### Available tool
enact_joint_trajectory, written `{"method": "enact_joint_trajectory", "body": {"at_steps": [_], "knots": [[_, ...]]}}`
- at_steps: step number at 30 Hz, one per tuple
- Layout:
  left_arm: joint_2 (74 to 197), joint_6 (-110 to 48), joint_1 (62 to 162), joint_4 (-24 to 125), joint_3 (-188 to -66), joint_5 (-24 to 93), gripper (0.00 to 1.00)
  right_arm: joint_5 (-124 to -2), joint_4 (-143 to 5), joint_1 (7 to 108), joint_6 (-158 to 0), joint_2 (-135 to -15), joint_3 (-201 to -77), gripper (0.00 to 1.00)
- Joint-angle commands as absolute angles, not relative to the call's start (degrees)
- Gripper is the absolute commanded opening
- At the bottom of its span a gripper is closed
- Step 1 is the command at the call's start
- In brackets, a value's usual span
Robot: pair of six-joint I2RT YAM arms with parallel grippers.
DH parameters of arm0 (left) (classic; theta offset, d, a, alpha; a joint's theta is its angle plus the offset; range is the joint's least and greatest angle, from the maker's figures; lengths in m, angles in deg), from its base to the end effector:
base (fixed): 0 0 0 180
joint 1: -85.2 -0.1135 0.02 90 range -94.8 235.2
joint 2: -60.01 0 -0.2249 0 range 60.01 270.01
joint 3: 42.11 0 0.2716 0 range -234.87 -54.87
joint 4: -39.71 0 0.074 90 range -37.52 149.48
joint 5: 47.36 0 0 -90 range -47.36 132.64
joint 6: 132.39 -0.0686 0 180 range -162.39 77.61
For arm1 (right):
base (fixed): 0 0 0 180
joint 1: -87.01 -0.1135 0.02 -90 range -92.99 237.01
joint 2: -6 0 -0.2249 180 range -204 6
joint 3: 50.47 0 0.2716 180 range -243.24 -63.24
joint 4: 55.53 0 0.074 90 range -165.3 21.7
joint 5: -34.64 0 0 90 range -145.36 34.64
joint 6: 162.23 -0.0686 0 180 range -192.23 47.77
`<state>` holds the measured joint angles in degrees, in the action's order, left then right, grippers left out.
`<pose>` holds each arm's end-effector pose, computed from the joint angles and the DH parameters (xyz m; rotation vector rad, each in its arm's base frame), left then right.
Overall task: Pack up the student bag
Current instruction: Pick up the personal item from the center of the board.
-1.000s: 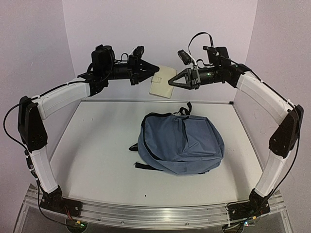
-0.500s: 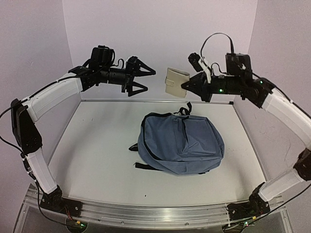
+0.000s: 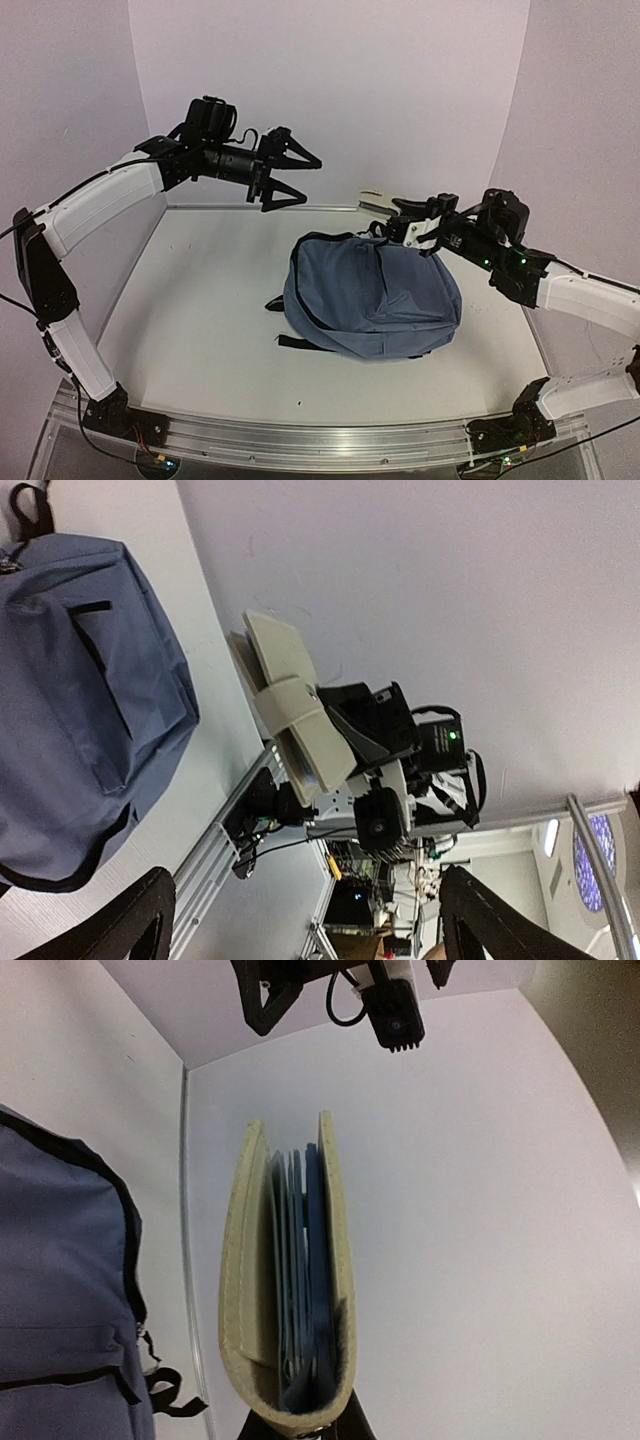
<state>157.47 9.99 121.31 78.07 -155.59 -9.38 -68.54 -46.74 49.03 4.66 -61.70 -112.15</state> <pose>0.3056 -0.2899 0.3673 0.4012 2.2811 -1.7989 0.2626 0.2249 0.2999 -1.3837 0.6645 -0.3667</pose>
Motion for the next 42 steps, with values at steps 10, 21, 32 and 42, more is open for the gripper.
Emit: {"method": "enact_joint_trajectory", "body": {"at_steps": [10,21,32,42], "knots": [[163.3,14.2,126.9,68.9,-158.6,-18.2,0.76,-71.3,-30.8,46.8,16.7,-60.5,-110.3,0.00],[164.5,24.5,129.0,50.0,-153.2,-20.7,0.58,-71.2,-30.7,46.0,18.3,-61.1,-109.3,0.00],[163.3,23.0,128.6,51.4,-153.5,-19.6,0.58,-71.8,-32.1,46.0,17.9,-59.5,-108.3,0.00],[166.3,27.2,129.0,45.4,-154.2,-20.7,0.27,-71.5,-32.1,45.4,17.5,-59.7,-108.4,0.03]]}}
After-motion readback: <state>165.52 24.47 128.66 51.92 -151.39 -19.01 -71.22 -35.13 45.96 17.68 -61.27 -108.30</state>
